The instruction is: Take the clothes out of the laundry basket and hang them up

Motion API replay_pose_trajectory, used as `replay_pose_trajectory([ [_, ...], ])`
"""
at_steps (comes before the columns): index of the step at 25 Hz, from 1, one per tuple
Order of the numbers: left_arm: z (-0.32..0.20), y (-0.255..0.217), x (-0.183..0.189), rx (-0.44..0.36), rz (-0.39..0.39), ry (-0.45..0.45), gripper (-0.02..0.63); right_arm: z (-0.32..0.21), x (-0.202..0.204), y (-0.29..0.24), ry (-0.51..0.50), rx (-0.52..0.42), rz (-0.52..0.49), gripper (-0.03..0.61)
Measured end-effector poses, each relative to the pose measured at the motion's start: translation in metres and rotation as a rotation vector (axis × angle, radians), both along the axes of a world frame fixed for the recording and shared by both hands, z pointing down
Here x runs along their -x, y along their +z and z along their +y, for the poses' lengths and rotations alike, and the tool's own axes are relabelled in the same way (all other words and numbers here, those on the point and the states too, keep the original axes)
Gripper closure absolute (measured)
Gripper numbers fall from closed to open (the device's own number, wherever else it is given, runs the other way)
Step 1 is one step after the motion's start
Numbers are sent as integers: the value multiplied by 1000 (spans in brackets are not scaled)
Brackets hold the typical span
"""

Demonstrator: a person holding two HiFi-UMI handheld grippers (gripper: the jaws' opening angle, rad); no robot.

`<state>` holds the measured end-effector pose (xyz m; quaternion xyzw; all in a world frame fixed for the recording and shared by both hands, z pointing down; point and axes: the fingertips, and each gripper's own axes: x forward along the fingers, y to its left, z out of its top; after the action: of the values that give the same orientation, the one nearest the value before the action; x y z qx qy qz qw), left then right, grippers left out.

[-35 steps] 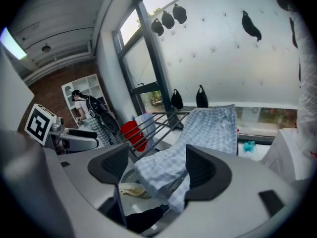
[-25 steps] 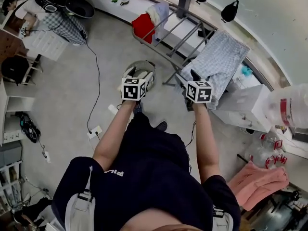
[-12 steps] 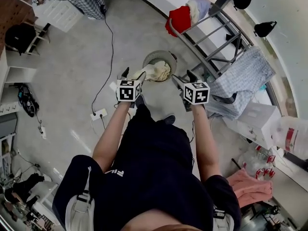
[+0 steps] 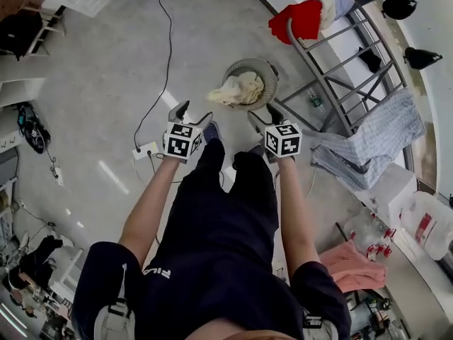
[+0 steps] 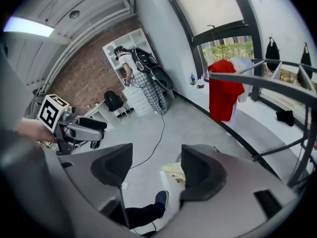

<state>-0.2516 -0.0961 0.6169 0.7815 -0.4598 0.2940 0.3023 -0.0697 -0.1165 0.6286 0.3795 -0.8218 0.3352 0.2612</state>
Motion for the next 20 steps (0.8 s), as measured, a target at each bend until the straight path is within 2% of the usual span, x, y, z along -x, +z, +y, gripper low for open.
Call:
replay_pose_trajectory([
  [5, -3, 66, -5, 35, -36, 63, 275, -13, 8, 79, -105, 3, 105, 324],
  [7, 2, 97, -8, 30, -76, 97, 275, -12, 11, 112, -161, 7, 127, 331],
  [10, -4, 149, -9, 14, -145, 128, 275, -22, 14, 161, -207, 5, 132, 342],
  [14, -16, 213, -8, 20, -145, 113, 275, -23, 14, 210, -229, 7, 131, 361],
  [20, -13, 307, 1, 105, -187, 214, 276, -12, 21, 265, -267, 40, 136, 371],
])
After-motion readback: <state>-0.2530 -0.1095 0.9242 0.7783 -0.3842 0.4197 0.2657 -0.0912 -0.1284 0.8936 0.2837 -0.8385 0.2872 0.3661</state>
